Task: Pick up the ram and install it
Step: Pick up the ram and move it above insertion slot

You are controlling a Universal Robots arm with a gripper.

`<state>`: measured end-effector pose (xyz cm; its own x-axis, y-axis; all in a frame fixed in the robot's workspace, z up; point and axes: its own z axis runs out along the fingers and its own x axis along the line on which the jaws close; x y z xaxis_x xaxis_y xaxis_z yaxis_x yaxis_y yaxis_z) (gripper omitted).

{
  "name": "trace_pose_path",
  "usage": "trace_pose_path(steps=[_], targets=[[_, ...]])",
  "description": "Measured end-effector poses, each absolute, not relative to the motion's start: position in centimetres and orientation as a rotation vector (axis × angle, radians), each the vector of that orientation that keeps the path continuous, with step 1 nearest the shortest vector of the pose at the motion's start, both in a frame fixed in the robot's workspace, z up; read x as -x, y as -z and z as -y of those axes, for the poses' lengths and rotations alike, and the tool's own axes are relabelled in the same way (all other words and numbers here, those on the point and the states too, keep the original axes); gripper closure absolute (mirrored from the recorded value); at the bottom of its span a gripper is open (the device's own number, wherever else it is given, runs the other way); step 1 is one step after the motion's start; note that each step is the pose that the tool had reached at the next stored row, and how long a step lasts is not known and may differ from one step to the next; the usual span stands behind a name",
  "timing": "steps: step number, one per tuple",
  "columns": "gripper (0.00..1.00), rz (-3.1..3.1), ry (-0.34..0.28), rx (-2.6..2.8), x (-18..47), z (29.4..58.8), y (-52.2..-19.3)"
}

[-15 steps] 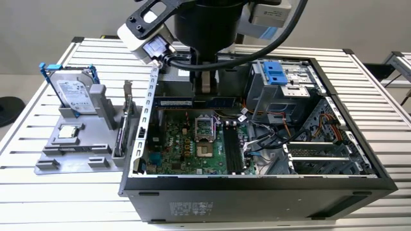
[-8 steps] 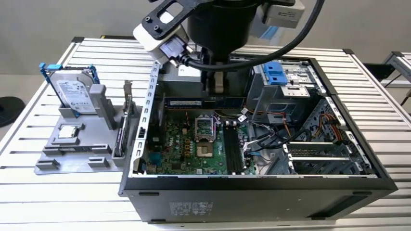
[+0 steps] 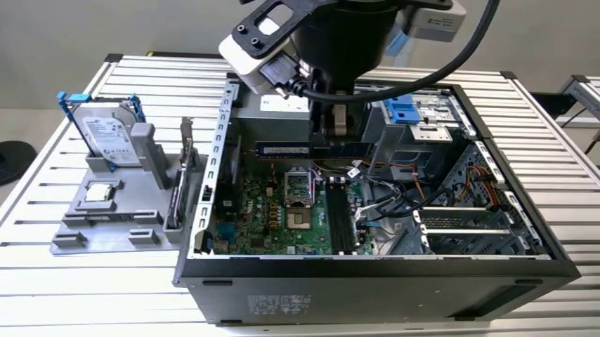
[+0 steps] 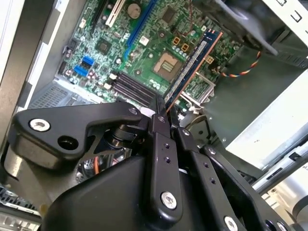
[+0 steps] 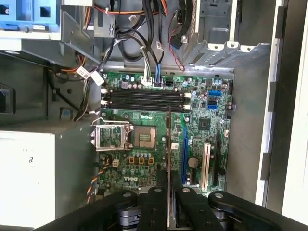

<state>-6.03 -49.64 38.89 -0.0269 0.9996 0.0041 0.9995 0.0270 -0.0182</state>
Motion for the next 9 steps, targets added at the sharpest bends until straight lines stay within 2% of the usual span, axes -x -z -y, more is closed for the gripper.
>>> trace_pose_path(steps=[9], targets=[[1.0, 2.24, -0.016, 2.18, 4.8, 49.6, -38.9]])
